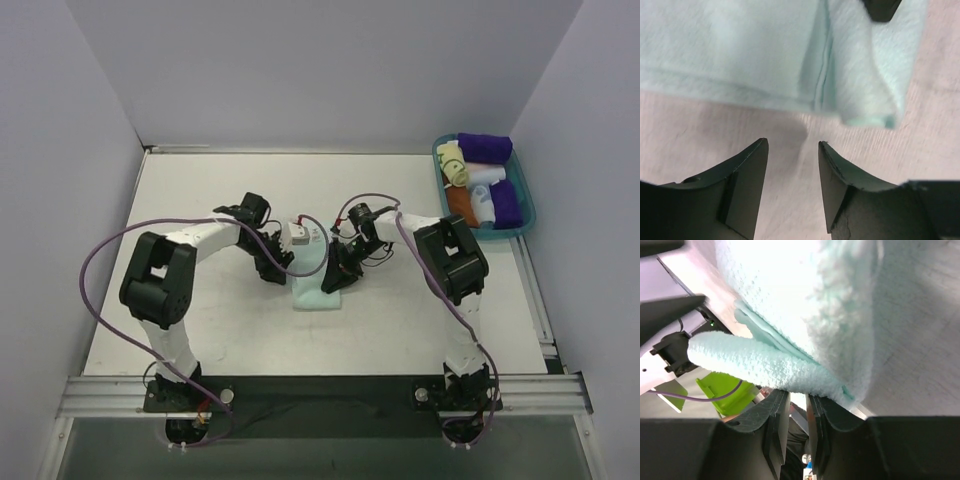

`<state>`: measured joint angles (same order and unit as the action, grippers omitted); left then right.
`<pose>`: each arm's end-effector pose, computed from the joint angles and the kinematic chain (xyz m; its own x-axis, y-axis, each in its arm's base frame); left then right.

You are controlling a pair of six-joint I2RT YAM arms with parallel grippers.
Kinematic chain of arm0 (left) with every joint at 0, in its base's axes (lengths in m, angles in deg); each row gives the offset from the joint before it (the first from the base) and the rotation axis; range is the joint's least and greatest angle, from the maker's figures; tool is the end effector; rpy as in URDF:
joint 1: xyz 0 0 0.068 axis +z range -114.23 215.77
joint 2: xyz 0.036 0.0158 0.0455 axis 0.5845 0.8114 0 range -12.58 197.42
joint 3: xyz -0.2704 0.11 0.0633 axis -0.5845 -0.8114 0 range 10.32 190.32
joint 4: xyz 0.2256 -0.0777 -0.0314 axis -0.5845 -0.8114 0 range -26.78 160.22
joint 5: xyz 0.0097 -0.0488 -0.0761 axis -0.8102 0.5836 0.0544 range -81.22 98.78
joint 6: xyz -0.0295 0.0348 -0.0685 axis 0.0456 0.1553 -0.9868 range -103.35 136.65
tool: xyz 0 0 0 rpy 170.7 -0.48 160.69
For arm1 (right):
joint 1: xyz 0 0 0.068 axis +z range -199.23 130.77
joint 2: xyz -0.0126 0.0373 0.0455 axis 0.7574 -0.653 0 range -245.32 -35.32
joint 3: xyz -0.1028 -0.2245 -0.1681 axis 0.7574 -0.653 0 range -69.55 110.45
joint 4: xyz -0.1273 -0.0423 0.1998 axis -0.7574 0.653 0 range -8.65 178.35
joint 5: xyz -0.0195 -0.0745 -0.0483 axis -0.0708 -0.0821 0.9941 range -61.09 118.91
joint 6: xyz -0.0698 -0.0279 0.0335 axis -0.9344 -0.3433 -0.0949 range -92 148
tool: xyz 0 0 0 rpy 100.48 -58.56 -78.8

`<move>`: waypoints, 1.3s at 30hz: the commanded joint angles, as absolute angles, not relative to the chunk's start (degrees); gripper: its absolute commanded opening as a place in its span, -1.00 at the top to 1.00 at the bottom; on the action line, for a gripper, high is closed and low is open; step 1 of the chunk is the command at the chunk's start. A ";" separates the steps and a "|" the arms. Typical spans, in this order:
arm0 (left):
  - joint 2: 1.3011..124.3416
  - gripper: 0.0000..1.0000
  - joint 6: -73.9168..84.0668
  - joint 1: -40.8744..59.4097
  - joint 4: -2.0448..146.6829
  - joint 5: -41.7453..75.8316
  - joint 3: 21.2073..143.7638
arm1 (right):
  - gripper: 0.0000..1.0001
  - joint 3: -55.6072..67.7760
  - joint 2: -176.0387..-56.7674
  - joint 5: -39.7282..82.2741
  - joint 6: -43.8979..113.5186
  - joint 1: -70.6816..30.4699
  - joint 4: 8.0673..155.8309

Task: Roll the towels
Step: Roll the towel

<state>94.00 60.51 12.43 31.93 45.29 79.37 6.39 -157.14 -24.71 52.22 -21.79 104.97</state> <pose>0.3029 -0.1771 0.1764 -0.3286 0.7482 -0.5763 0.9429 0.2245 -0.2462 0.3391 0.2412 0.1334 -0.9729 -0.2310 -0.0100 -0.1364 0.5385 0.8315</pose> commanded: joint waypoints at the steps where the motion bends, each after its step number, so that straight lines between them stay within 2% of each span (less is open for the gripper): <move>1: 83.96 -0.11 66.82 14.41 31.97 45.08 77.12 | 0.56 6.74 -157.49 -15.03 48.74 -21.81 108.60; 4: 77.09 -0.13 67.63 13.10 35.31 44.91 71.43 | 0.56 6.91 -157.49 -15.03 48.48 -21.46 109.04; 8: 66.11 -0.15 69.12 1.19 43.37 35.08 62.45 | 0.56 7.44 -157.66 -14.42 47.77 -20.93 109.56; 11: 63.53 -0.25 69.91 -6.91 49.45 26.82 56.83 | 0.56 8.06 -158.54 -14.50 47.60 -20.84 110.09; 19: 67.65 -0.29 73.34 -16.96 56.50 16.08 54.26 | 0.57 8.76 -158.81 -14.94 47.42 -20.76 110.71; 26: 76.00 -0.20 72.30 -18.46 60.72 11.51 55.22 | 0.58 8.76 -159.42 -16.17 47.51 -20.93 110.88; 29: 77.94 0.01 71.76 -18.37 58.89 12.55 55.76 | 0.59 8.59 -159.60 -16.79 47.77 -21.20 110.89; 30: 78.29 0.22 71.50 -18.37 57.66 13.17 56.02 | 0.59 8.67 -159.60 -17.31 47.77 -21.28 110.88; 33: 79.26 0.65 70.18 -17.41 49.85 19.04 58.47 | 0.61 8.50 -158.90 -18.45 47.25 -21.46 110.88; 36: 80.31 0.94 69.47 -15.22 40.10 27.22 62.16 | 0.62 7.36 -155.39 -18.46 44.88 -22.16 110.54; 39: 82.24 1.00 68.16 -11.70 32.79 34.87 65.42 | 0.51 5.60 -149.42 -17.76 42.16 -24.35 109.48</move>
<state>80.34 70.59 -14.38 47.04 23.00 62.98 7.29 -155.63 -22.42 46.80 -21.73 108.34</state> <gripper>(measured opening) 0.050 0.233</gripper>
